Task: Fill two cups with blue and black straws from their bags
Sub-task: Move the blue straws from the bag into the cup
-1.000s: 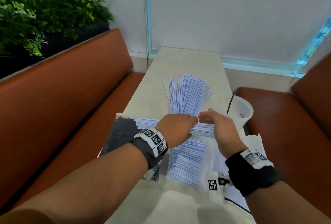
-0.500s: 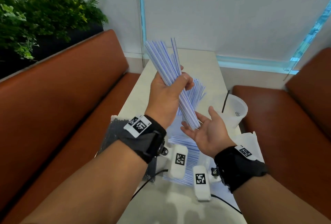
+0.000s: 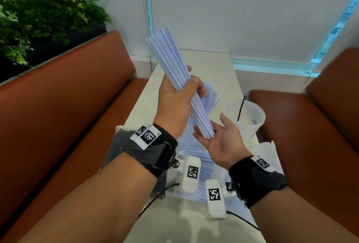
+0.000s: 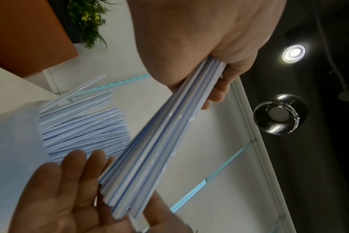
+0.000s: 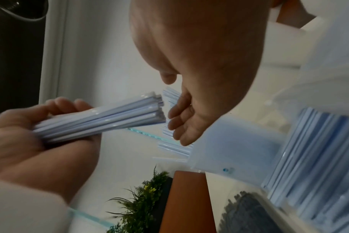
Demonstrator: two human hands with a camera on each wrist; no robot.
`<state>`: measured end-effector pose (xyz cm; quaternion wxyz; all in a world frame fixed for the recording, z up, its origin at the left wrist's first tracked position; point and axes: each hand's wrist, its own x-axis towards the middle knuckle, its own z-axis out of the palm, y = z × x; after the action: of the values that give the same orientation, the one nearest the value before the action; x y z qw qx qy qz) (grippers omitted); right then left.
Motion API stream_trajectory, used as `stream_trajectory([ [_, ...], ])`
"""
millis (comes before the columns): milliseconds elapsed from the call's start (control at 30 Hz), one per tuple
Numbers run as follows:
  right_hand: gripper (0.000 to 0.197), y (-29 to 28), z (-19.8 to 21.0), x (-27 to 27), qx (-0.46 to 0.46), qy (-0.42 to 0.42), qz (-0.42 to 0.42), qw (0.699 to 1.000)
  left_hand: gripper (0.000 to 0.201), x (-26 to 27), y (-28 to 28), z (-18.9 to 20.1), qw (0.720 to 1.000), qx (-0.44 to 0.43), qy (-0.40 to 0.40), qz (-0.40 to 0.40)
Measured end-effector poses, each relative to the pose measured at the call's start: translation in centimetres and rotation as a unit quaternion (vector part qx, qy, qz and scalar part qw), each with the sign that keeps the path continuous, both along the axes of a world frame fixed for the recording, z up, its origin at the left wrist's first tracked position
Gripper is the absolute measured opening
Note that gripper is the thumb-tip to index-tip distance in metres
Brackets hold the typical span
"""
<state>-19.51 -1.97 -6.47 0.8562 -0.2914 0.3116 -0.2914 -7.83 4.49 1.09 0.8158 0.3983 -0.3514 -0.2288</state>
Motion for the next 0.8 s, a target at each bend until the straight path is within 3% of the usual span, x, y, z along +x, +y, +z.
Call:
stream_trajectory([
  [100,0.069,0.4,0.4,0.3,-0.048,0.015,0.073,0.996,0.020,-0.6,0.0,-0.5,1.000,0.026,-0.013,0.002],
  [167,0.065,0.8,0.4,0.5,-0.150,0.067,0.078,0.983,0.021,-0.3,0.0,-0.8,1.000,0.029,0.006,0.005],
  [200,0.058,0.8,0.3,0.4,-0.241,0.085,0.058,0.965,0.022,0.0,0.0,-0.9,0.999,0.029,0.016,0.008],
  [267,0.042,0.9,0.1,-0.1,-0.441,0.109,0.039,0.890,0.022,0.4,0.0,-1.1,0.999,0.034,0.017,0.005],
  [333,0.038,1.2,0.0,0.0,-0.532,0.130,0.104,0.830,0.021,0.2,0.2,-1.6,0.999,0.046,-0.001,-0.002],
  [467,0.031,0.9,-0.3,0.6,-0.591,0.252,0.117,0.757,0.022,1.1,0.5,-1.6,0.997,0.061,0.014,-0.045],
  [567,0.025,0.5,-0.8,0.9,-0.604,0.293,0.120,0.731,0.034,2.5,0.4,-0.8,0.993,0.067,0.053,-0.079],
  [633,0.029,0.3,-0.8,1.4,-0.614,0.317,0.111,0.714,0.028,2.5,0.1,-0.1,0.992,0.082,0.019,-0.090],
  [700,0.035,-0.4,-0.8,1.9,-0.642,0.358,0.093,0.671,0.013,3.0,-0.4,1.1,0.994,0.080,-0.027,-0.071],
  [800,0.040,-2.0,-1.2,1.9,-0.678,0.428,0.079,0.593,0.017,5.6,-1.7,2.9,0.999,0.027,-0.006,0.023],
])
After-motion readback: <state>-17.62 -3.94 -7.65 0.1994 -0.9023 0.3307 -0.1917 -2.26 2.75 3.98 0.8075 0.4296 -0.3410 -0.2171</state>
